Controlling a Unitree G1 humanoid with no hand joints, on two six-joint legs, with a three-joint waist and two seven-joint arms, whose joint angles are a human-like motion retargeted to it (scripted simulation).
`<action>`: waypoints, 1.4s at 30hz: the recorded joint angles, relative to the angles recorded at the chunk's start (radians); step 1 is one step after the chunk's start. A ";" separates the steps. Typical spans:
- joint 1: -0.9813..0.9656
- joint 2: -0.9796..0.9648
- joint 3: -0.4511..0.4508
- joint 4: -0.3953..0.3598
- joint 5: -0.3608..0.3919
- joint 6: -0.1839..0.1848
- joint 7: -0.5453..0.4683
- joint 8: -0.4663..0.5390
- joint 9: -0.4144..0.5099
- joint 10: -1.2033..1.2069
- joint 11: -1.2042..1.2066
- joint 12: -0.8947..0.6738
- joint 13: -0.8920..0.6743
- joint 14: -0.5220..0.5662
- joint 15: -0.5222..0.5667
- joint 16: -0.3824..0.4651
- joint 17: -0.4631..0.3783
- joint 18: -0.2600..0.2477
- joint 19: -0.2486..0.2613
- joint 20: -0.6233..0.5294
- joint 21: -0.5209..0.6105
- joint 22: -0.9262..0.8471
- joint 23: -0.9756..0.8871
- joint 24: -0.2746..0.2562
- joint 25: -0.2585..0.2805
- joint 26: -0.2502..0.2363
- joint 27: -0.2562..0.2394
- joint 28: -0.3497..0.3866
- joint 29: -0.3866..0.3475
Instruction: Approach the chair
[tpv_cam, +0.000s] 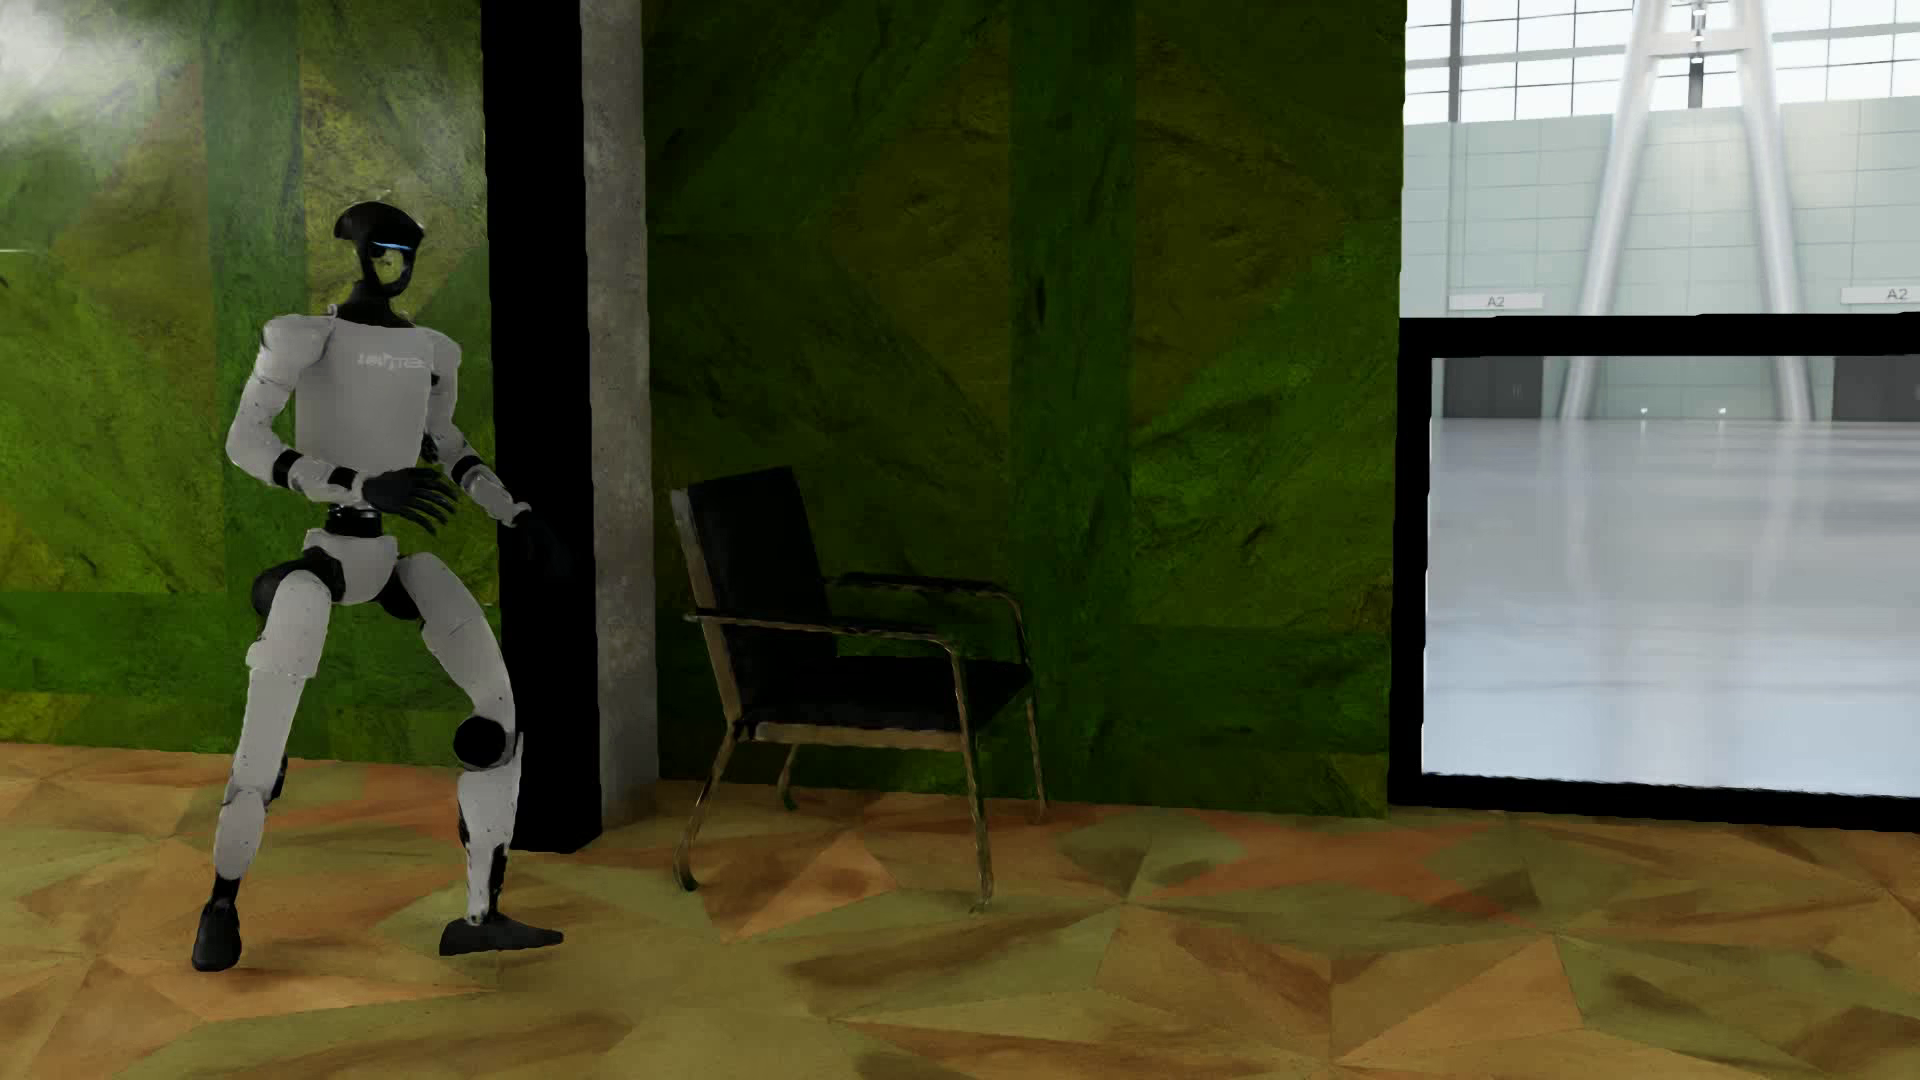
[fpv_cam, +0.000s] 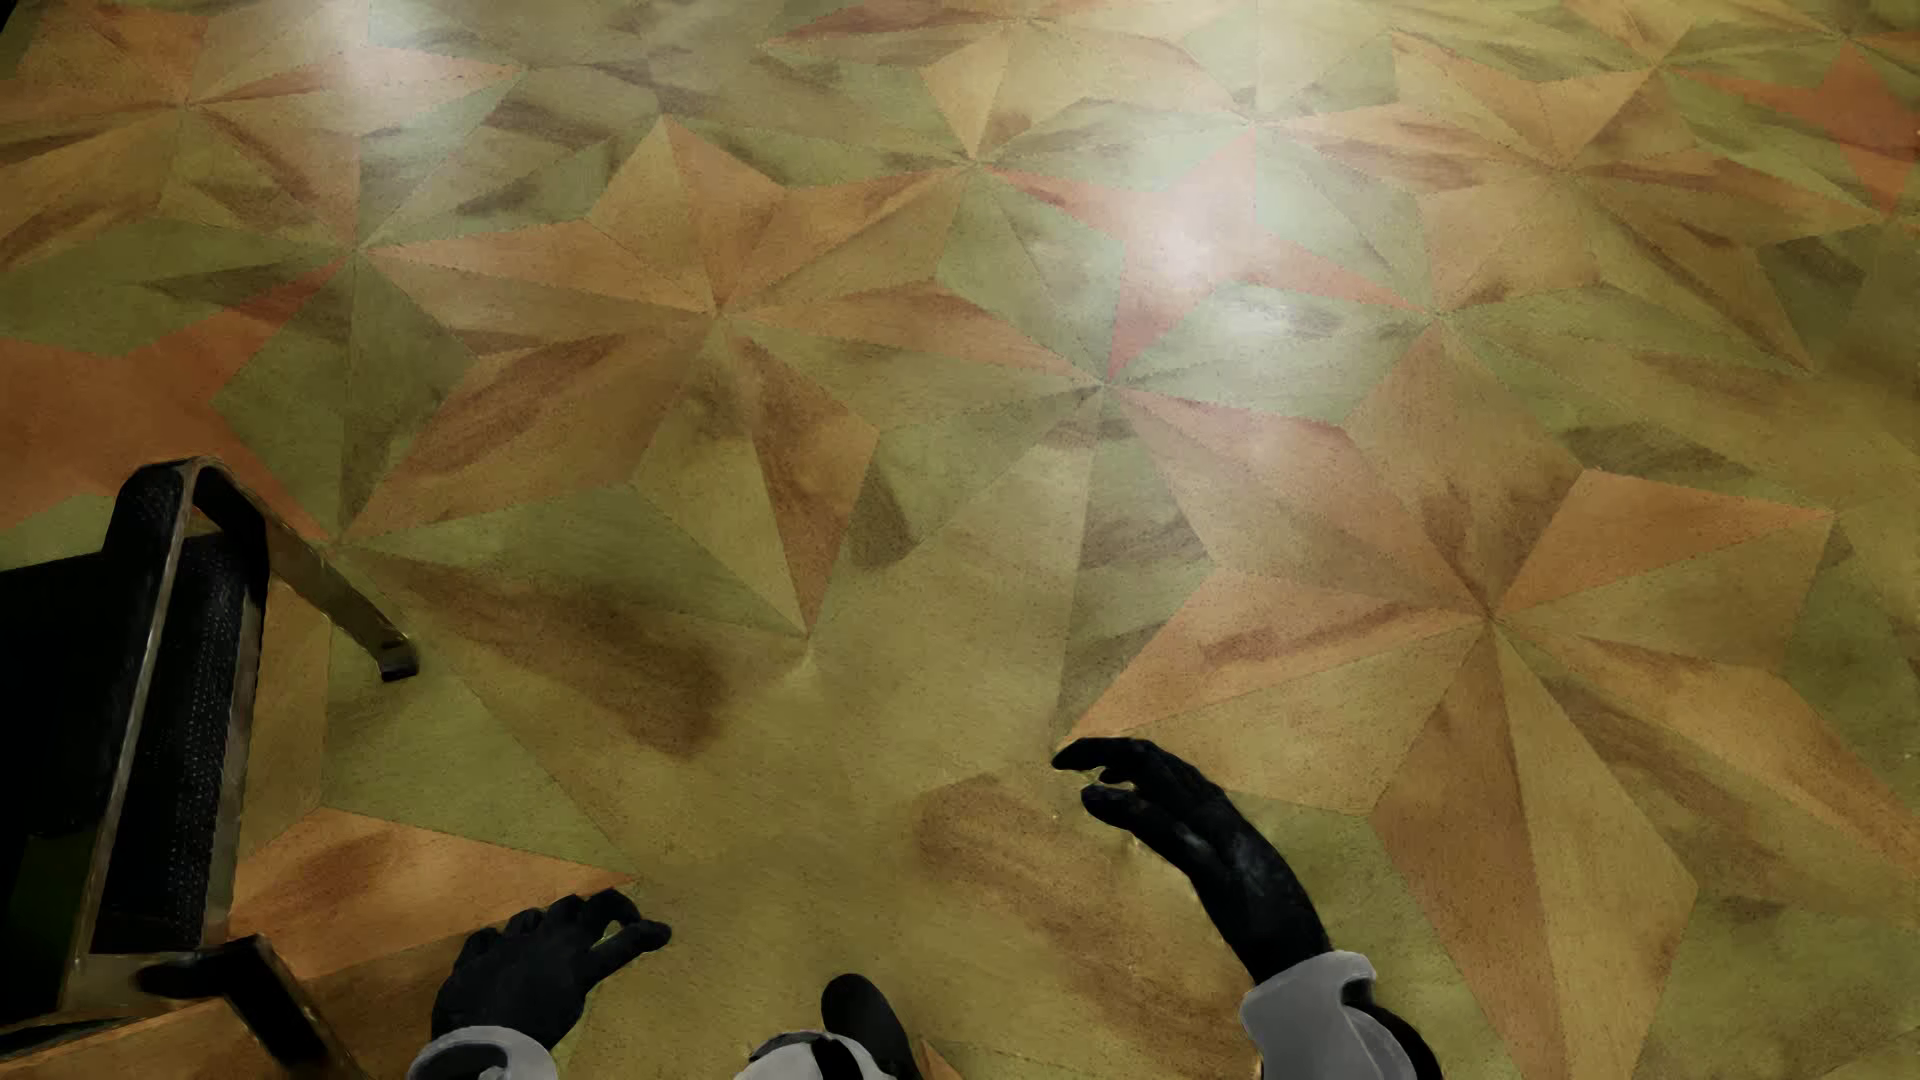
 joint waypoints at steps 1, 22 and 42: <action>0.054 0.032 0.013 -0.038 -0.024 0.003 0.053 -0.006 -0.004 -0.048 0.056 0.048 -0.007 0.038 0.026 -0.035 -0.010 0.190 0.001 0.065 -0.001 -0.028 0.021 -0.022 -0.052 -0.001 0.008 0.004 -0.012; 0.388 -0.412 -0.035 -0.291 -0.045 -0.087 -0.918 0.479 0.022 0.181 0.010 -0.081 0.126 -0.200 0.086 -0.203 0.123 -0.085 -0.069 0.040 -0.322 0.455 0.453 -0.225 -0.081 0.141 0.246 0.069 -0.028; 0.383 -0.503 -0.042 -0.194 -0.117 -0.055 -0.089 0.310 0.022 -0.070 0.711 -0.105 0.031 -0.199 0.098 -0.186 0.139 0.076 -0.074 -0.074 -0.441 0.525 0.696 -0.260 -0.075 0.104 0.377 0.027 0.010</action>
